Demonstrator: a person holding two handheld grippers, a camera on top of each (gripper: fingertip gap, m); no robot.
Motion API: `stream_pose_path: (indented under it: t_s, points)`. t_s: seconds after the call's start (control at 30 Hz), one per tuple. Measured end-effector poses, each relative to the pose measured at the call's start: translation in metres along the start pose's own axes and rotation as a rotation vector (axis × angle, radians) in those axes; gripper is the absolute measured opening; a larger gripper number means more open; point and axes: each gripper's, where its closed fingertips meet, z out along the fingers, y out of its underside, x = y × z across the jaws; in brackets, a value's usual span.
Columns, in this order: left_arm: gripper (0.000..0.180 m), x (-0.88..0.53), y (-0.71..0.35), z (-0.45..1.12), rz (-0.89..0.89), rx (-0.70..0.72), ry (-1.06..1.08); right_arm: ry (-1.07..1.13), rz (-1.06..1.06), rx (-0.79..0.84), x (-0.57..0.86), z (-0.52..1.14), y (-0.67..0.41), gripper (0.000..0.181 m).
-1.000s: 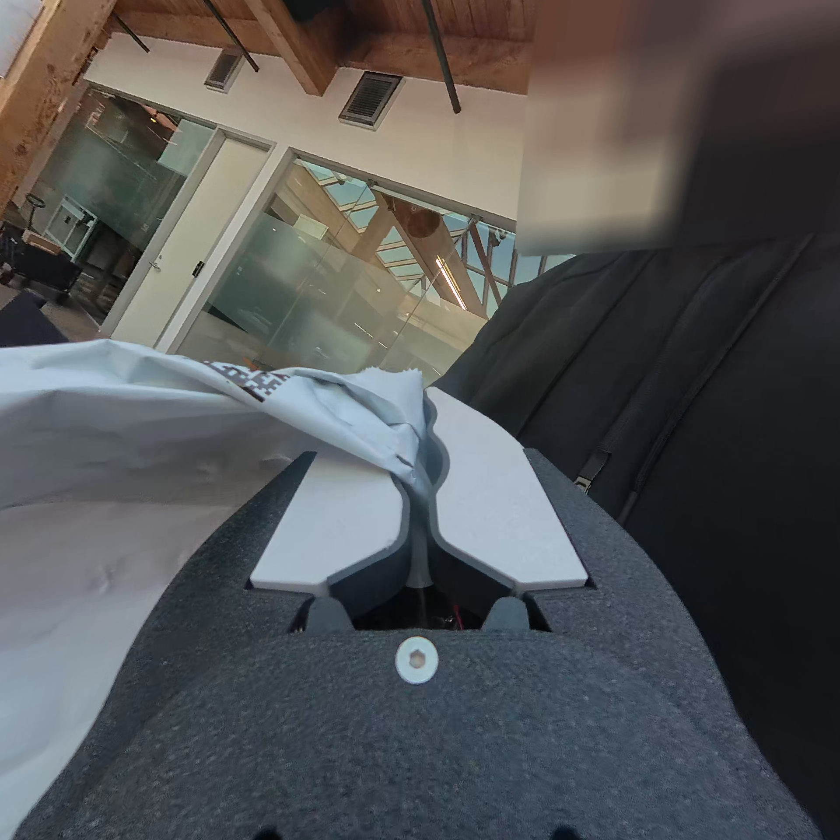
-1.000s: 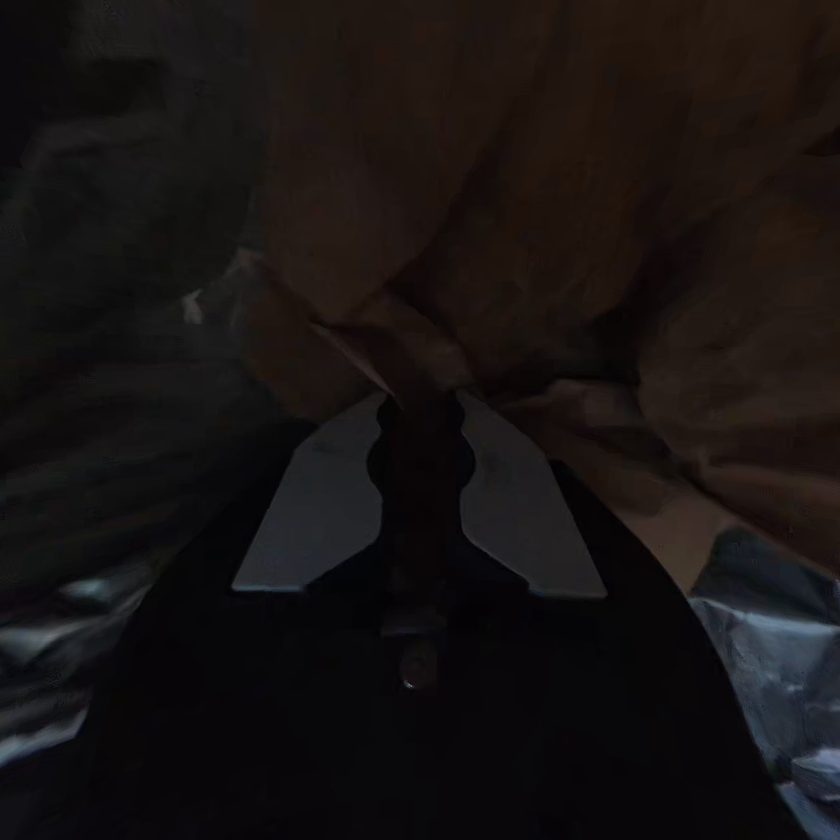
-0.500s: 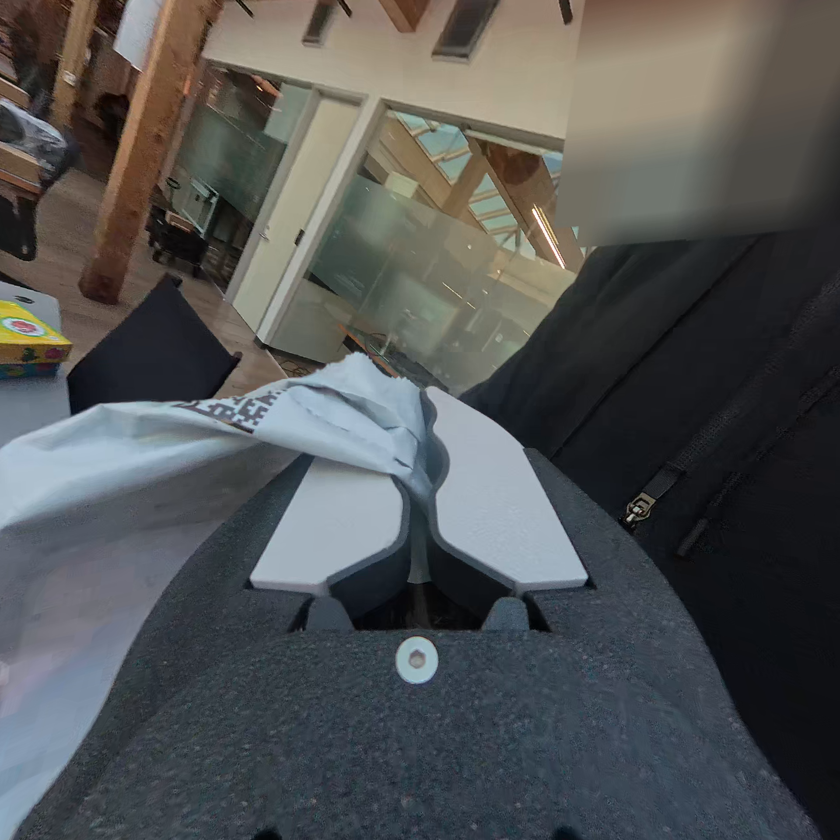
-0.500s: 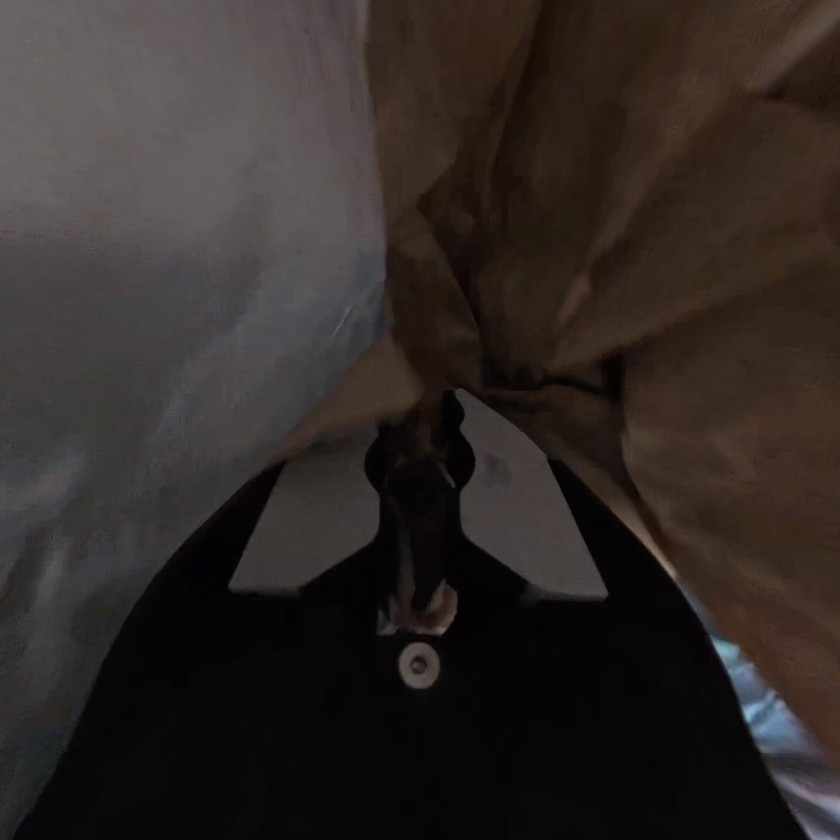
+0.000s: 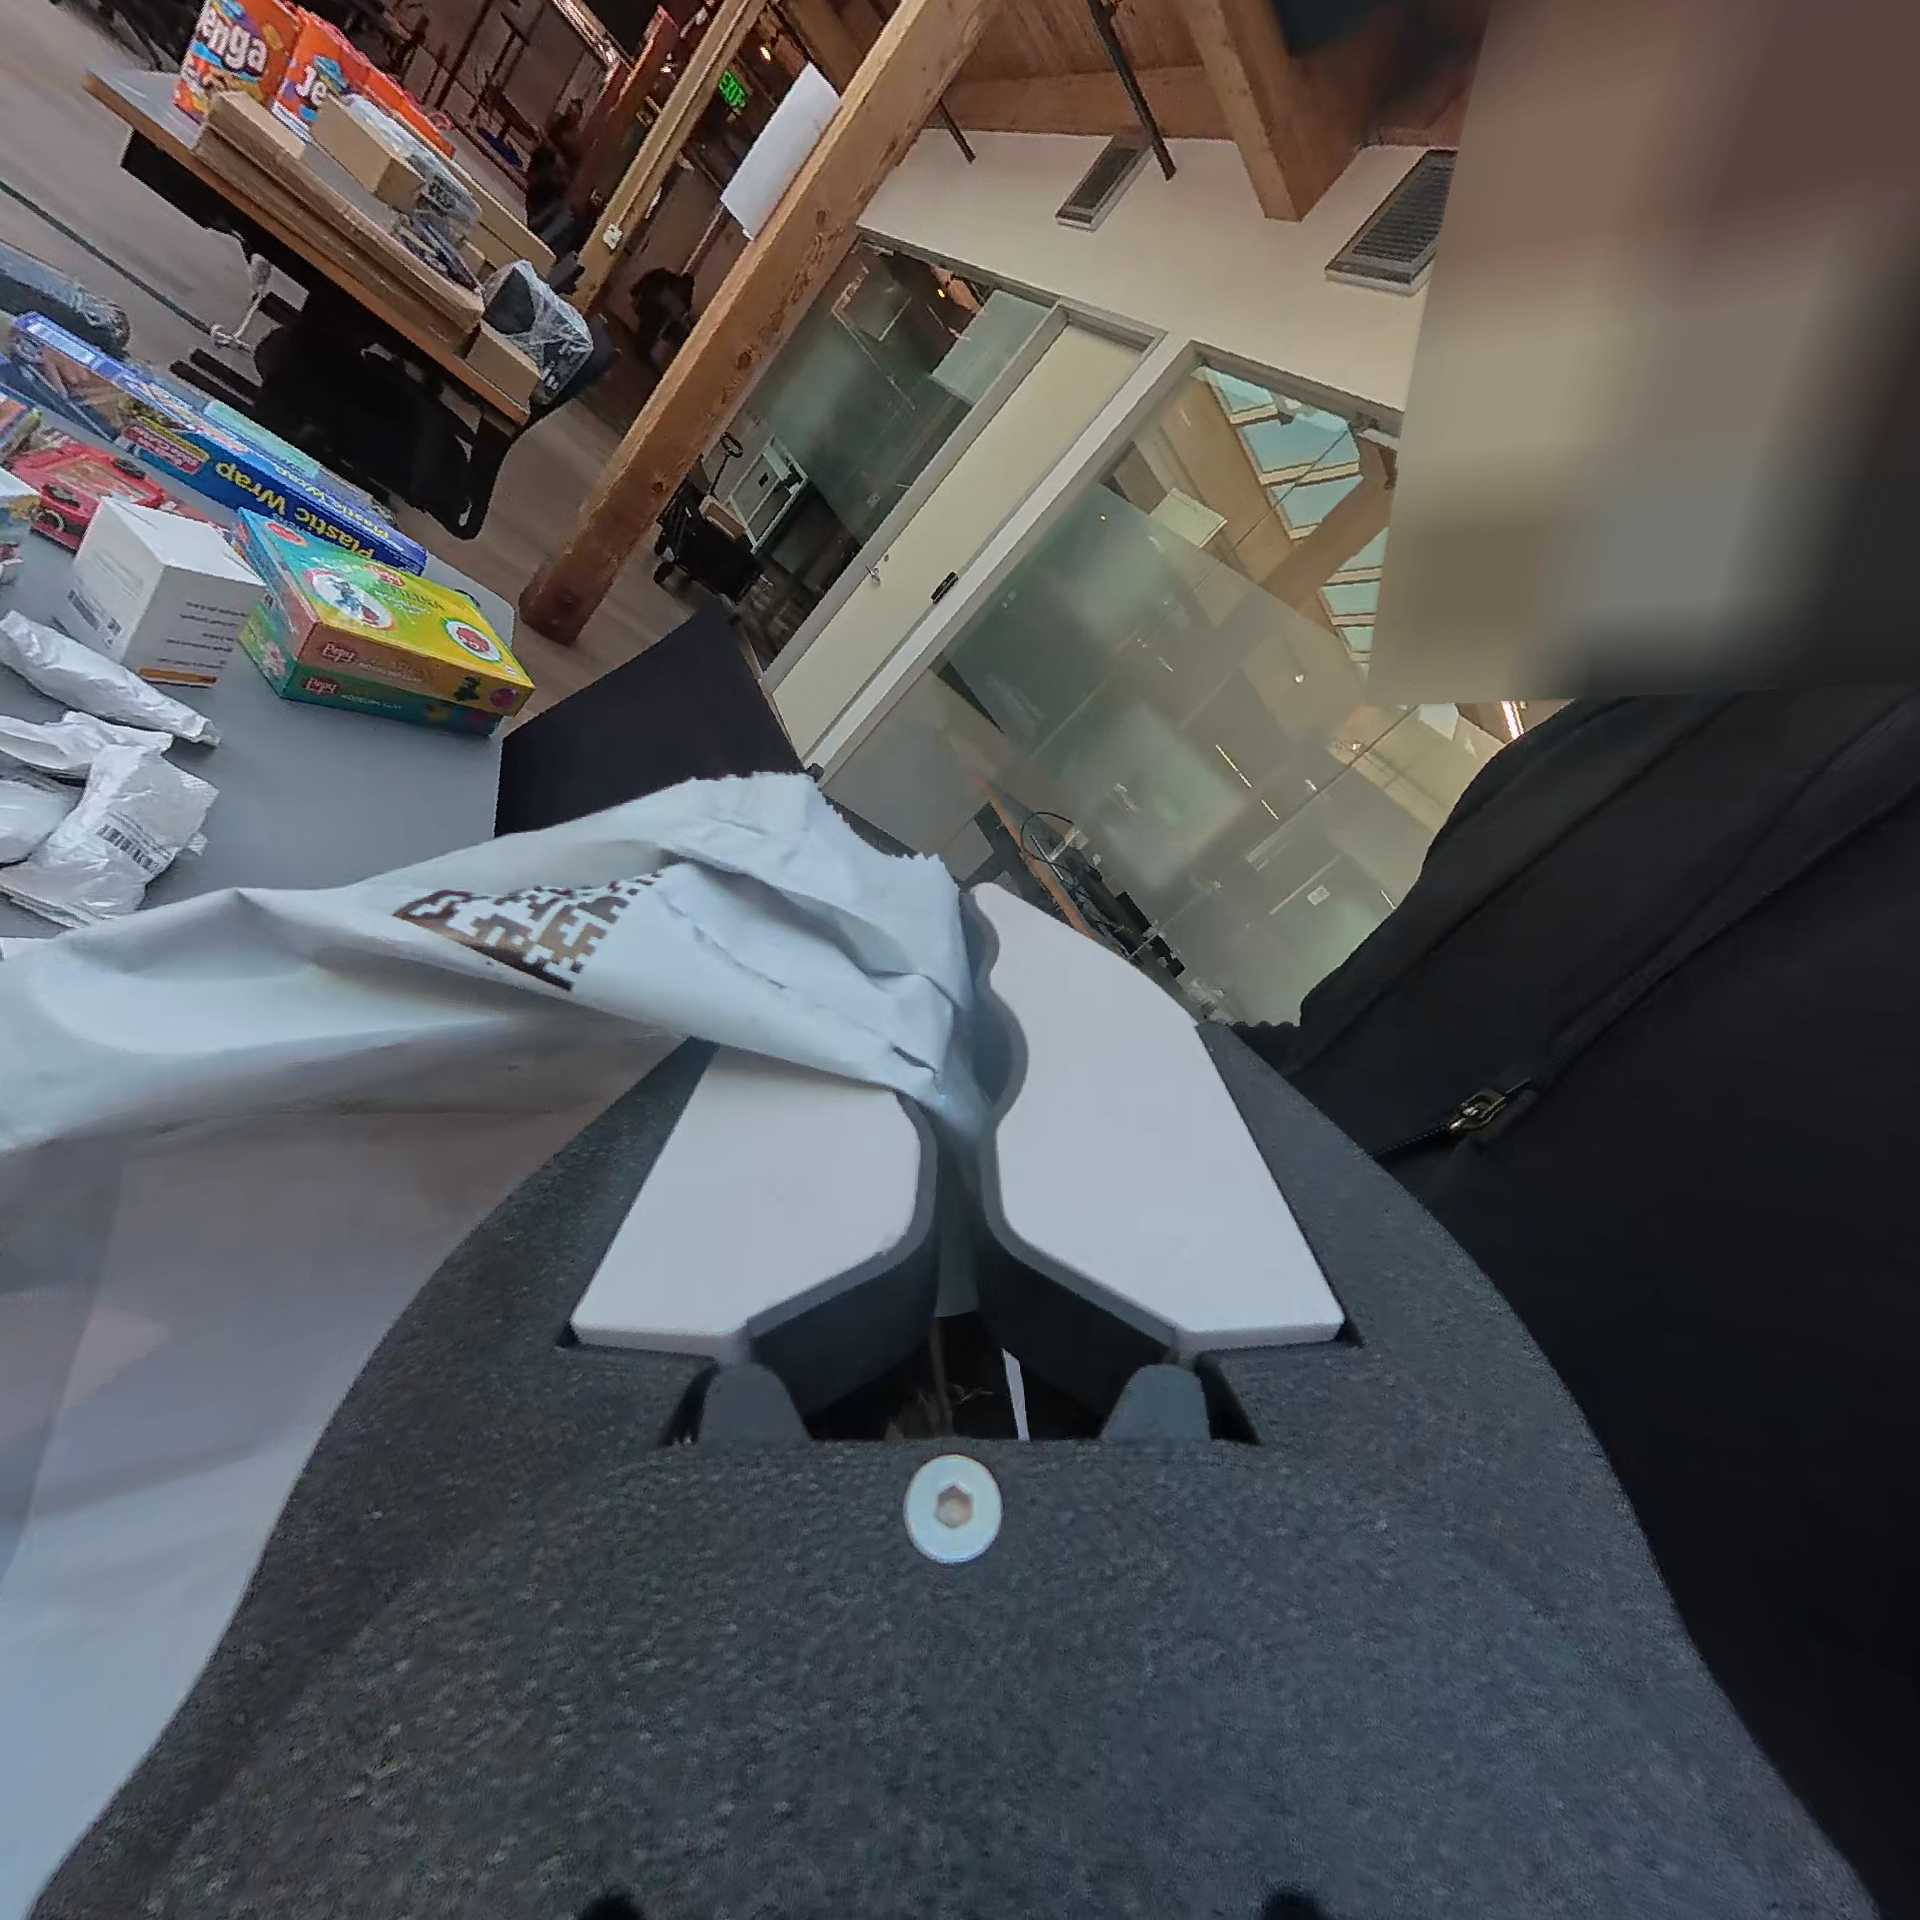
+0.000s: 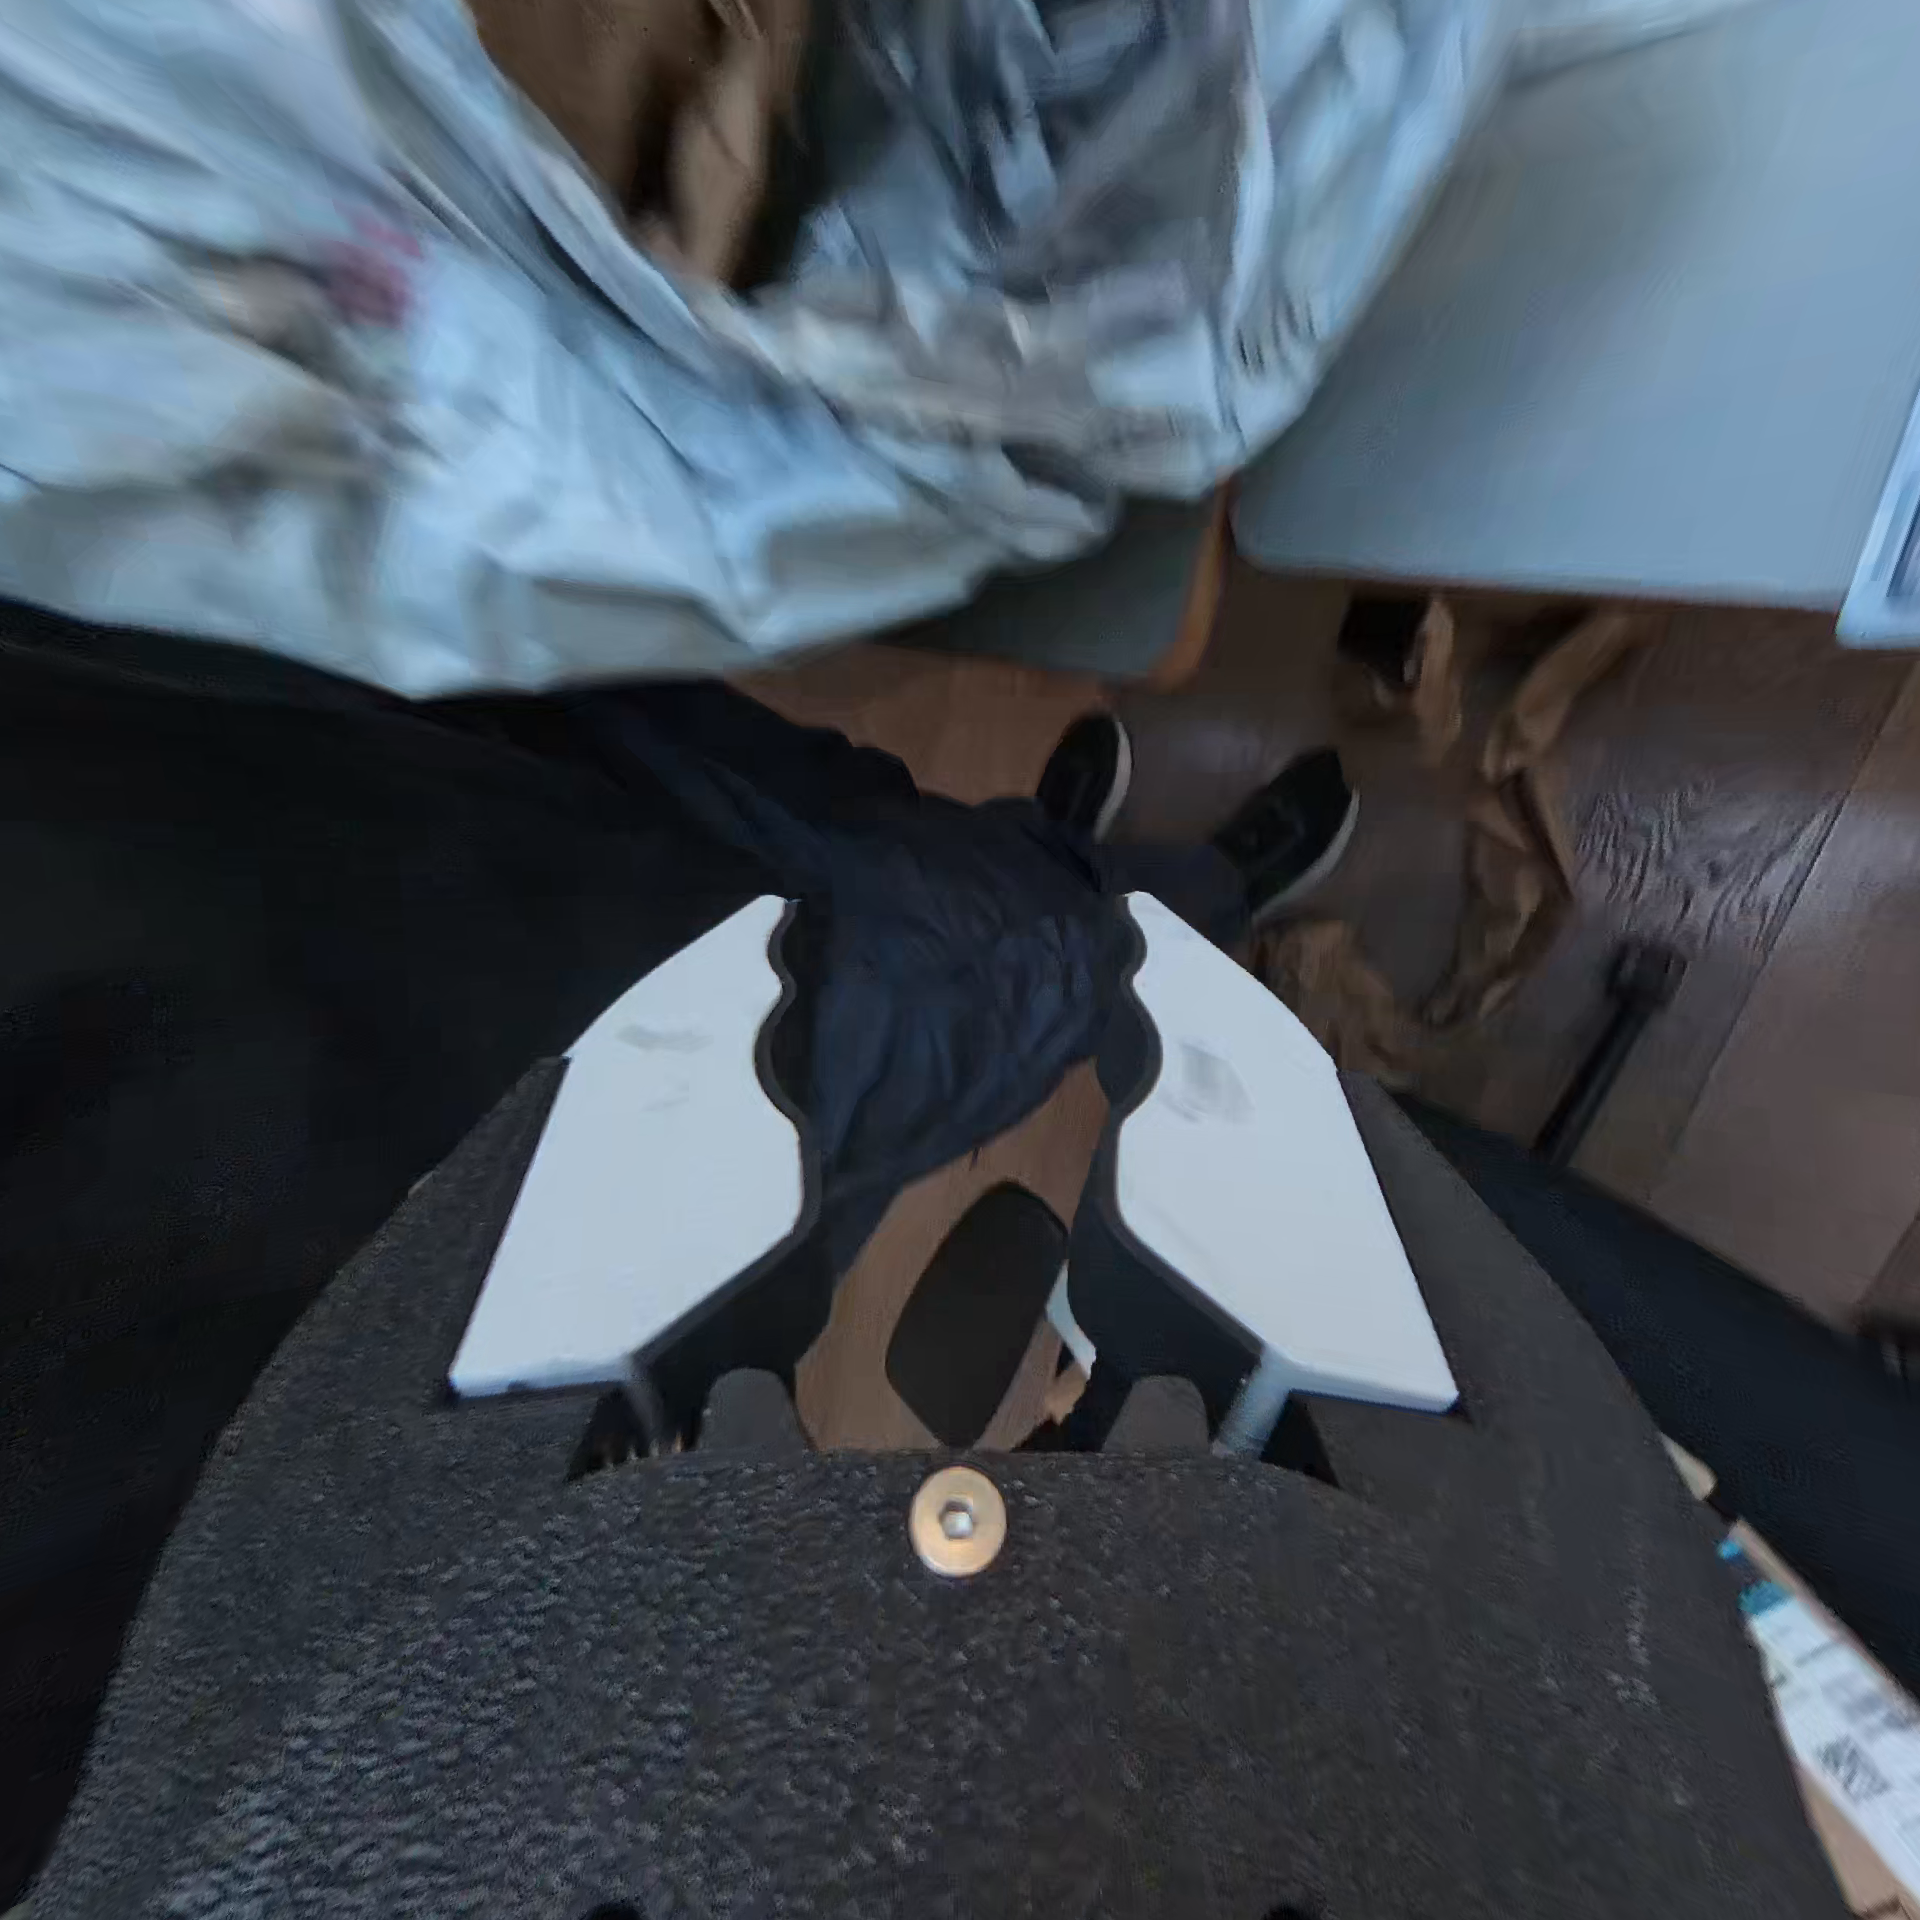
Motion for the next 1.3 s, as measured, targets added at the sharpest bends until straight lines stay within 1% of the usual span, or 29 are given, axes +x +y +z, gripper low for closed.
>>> stream_pose_path:
  t_s: [0.07,0.13,0.2,0.3,0.4,0.47,0.6,0.7,0.83,1.0,1.13,1.3]
  points:
    - [0.000,-0.002,0.005,0.007,-0.020,0.004,0.017,-0.001,0.103,-0.140,0.038,0.043,0.078,0.058]
    - [0.000,-0.002,0.009,0.013,-0.030,0.014,0.030,-0.015,0.206,-0.208,0.061,0.093,0.134,0.059]
    - [0.000,0.001,0.012,0.018,-0.028,0.019,0.041,-0.022,0.290,-0.228,0.072,0.141,0.166,0.063]
    - [0.000,0.008,0.015,0.021,-0.015,0.025,0.048,0.025,0.374,-0.259,0.082,0.195,0.188,0.068]
    - [0.000,0.017,0.014,0.018,0.008,0.023,0.048,0.027,0.517,-0.273,0.075,0.228,0.193,0.079]
    - [0.000,0.026,0.012,0.012,0.023,0.032,0.048,0.013,0.562,-0.286,0.065,0.238,0.192,0.078]
    - [0.000,0.059,0.010,-0.013,0.067,0.082,0.070,0.019,0.459,-0.358,0.047,0.238,0.202,0.077]
    - [0.000,0.094,0.018,-0.038,0.106,0.123,0.103,0.044,0.430,-0.407,0.035,0.232,0.225,0.077]
    - [0.000,0.155,0.042,-0.082,0.158,0.177,0.174,0.154,0.408,-0.463,0.012,0.223,0.271,0.077]
    - [0.000,0.240,0.082,-0.138,0.188,0.251,0.268,0.277,0.353,-0.479,-0.045,0.225,0.315,0.079]
    - [0.000,0.303,0.115,-0.158,0.191,0.216,0.329,0.348,0.260,-0.534,-0.074,0.235,0.343,0.080]
    - [0.000,0.345,0.173,-0.144,0.093,0.077,0.368,0.404,0.121,-0.594,-0.075,0.257,0.357,0.083]
